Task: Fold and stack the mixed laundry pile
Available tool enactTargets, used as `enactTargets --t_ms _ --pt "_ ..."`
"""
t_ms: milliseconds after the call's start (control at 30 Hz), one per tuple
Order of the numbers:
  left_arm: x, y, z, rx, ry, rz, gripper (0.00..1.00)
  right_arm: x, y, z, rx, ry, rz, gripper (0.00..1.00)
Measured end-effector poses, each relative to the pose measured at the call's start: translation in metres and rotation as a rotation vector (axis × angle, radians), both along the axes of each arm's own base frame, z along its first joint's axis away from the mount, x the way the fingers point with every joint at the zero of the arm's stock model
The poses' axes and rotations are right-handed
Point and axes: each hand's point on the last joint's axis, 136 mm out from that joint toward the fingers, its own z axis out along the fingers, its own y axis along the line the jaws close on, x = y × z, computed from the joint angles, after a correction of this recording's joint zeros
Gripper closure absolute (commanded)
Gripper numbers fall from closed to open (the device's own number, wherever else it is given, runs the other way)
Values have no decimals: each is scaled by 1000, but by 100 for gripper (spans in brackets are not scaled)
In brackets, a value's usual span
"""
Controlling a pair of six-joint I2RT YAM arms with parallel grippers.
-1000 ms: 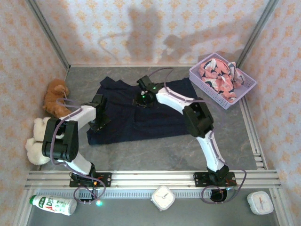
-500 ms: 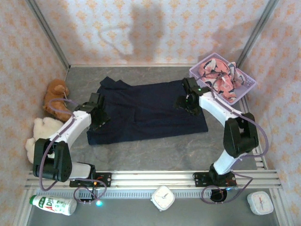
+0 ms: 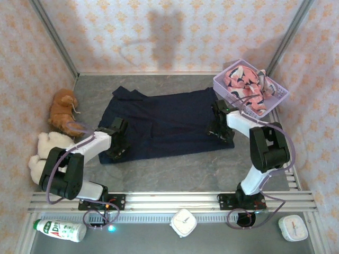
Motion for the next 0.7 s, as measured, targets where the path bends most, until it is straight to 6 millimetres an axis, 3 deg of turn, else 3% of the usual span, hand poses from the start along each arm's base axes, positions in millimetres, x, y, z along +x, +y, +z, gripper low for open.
enactTargets --t_ms 200,400,500,633,700 --pt "-5 2 0 -4 -18 22 43 -21 -7 -4 12 -26 -64 15" --pt "-28 4 1 -28 -44 65 42 -81 -10 -2 92 -8 -115 15" --pt "-45 4 4 -34 -32 78 40 -102 -8 1 121 25 -115 15" --pt "-55 8 19 -35 -56 102 35 -103 -5 11 135 43 -100 15" --pt "-49 9 33 -28 -84 104 34 -90 -1 28 144 9 -84 15"
